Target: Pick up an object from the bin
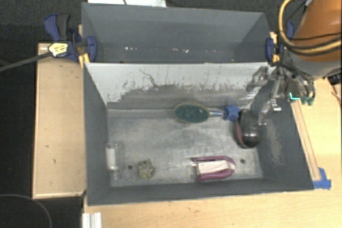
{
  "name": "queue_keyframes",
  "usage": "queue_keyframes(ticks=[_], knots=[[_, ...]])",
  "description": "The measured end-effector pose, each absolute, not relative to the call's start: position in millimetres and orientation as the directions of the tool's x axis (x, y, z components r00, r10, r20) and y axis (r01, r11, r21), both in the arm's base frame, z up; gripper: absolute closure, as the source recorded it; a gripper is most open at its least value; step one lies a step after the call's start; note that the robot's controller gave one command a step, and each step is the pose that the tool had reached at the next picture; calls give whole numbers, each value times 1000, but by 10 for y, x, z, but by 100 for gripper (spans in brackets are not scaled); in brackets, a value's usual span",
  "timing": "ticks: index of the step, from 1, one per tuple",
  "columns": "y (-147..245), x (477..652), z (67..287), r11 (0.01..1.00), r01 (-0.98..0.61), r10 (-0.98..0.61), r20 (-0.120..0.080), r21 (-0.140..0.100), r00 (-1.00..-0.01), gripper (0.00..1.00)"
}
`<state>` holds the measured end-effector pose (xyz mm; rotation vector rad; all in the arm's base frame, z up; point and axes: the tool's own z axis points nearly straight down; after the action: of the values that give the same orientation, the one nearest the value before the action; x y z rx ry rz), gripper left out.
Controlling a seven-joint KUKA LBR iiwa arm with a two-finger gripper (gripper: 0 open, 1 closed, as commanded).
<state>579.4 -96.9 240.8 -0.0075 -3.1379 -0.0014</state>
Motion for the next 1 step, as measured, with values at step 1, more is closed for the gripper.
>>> queue_keyframes(ticks=[1], knots=[[-973,5730,1126,1000,-30,-30,-3,0,-1000,0]])
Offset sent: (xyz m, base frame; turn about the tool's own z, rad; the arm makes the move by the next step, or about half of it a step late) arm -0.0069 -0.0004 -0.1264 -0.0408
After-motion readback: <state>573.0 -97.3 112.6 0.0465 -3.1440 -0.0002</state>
